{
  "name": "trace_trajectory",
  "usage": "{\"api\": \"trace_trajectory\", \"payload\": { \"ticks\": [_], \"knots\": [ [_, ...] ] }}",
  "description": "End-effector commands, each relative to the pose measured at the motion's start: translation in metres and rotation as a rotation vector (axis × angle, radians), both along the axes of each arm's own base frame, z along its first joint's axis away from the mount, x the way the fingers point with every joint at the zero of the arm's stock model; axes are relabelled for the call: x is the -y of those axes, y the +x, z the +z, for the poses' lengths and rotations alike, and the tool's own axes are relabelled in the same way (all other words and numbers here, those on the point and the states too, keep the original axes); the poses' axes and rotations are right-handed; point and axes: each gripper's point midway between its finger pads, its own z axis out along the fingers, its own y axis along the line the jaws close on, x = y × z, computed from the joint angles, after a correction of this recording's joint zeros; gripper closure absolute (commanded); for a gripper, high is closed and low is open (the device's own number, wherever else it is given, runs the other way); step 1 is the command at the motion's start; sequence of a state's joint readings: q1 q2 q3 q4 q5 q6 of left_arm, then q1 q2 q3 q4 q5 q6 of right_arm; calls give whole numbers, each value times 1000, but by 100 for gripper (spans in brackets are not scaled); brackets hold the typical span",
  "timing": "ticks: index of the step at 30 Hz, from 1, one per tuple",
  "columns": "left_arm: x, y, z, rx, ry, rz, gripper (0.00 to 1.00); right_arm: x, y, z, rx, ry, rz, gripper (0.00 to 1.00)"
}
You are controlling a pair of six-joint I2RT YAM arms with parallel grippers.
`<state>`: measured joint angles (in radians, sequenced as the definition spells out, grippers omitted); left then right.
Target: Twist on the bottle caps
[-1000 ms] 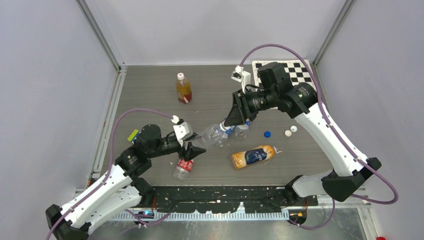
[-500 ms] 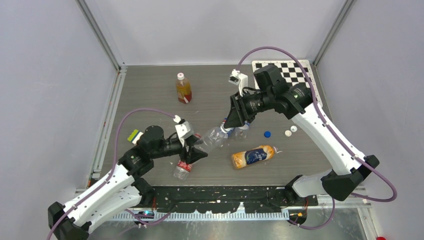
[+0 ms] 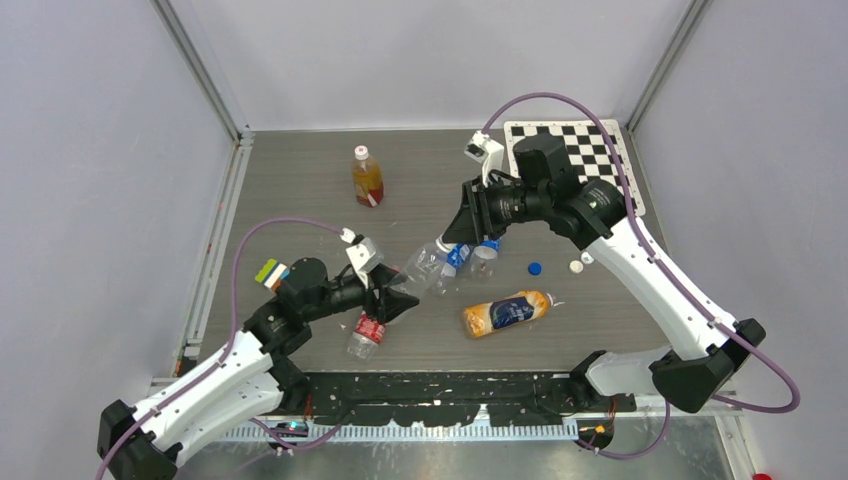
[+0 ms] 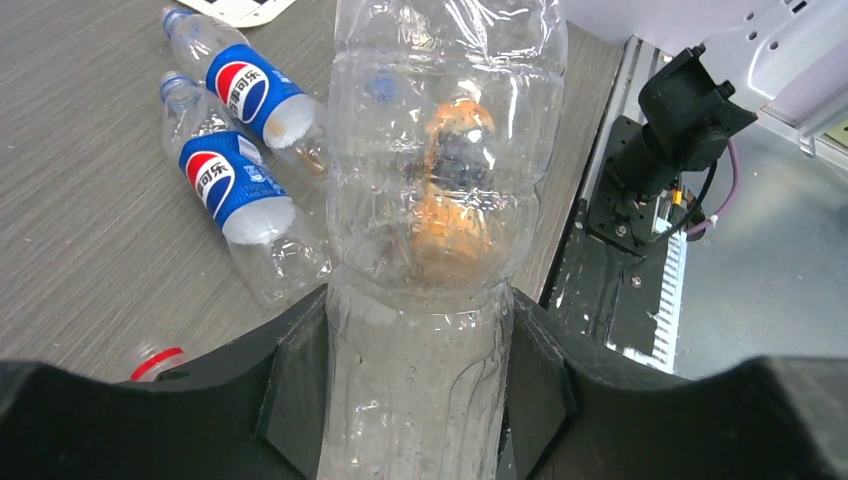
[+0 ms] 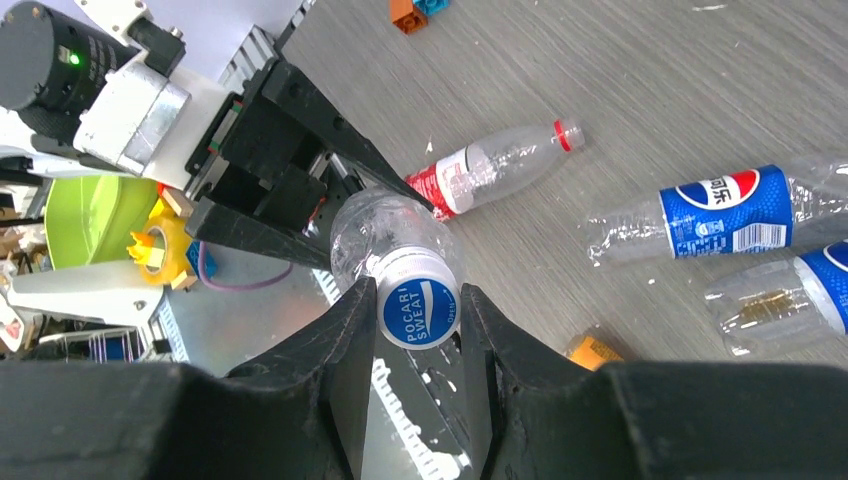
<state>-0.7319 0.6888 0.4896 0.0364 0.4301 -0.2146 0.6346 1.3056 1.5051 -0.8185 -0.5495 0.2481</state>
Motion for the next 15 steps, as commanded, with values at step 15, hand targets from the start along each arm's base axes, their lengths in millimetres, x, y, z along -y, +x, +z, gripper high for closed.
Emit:
{"api": "trace_trajectory", "payload": {
  "ticks": [15],
  "knots": [
    [5,23,73,327,-131,40,100,-10,-15,-5,-113,15,10,99]
  ]
}}
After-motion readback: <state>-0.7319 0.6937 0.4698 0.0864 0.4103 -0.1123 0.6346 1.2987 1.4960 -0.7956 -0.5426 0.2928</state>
